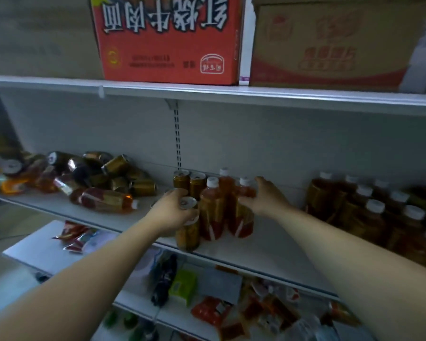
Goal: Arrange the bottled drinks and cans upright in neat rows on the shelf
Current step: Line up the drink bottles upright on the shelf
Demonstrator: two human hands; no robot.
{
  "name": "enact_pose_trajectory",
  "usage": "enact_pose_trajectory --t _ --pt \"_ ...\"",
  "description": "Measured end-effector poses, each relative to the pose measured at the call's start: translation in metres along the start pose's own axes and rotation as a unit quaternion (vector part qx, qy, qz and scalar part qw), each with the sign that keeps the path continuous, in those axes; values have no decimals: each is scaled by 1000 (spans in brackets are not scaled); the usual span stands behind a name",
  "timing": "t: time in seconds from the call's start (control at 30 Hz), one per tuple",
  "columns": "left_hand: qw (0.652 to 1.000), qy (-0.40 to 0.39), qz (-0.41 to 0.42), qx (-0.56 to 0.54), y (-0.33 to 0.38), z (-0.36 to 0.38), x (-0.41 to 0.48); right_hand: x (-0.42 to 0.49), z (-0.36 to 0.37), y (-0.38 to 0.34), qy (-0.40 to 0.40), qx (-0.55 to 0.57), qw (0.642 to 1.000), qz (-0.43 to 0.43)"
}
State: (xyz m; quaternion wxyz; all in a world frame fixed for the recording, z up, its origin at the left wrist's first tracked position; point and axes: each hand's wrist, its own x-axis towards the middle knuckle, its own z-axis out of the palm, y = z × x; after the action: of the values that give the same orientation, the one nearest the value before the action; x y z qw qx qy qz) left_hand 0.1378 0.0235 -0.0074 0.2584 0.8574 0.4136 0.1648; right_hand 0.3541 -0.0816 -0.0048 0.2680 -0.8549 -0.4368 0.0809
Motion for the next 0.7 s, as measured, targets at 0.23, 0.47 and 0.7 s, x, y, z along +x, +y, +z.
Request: enact_pose_trajectory --t 0.23,0.47,0.7 --pt "996 -75 42 -39 8 9 46 21 39 -4 8 122 991 53" --pt "995 -69 57 -35 15 33 74 31 71 25 52 199 978 -14" --pt "995 -55 79 -35 9 42 77 35 81 30 69 238 969 14"
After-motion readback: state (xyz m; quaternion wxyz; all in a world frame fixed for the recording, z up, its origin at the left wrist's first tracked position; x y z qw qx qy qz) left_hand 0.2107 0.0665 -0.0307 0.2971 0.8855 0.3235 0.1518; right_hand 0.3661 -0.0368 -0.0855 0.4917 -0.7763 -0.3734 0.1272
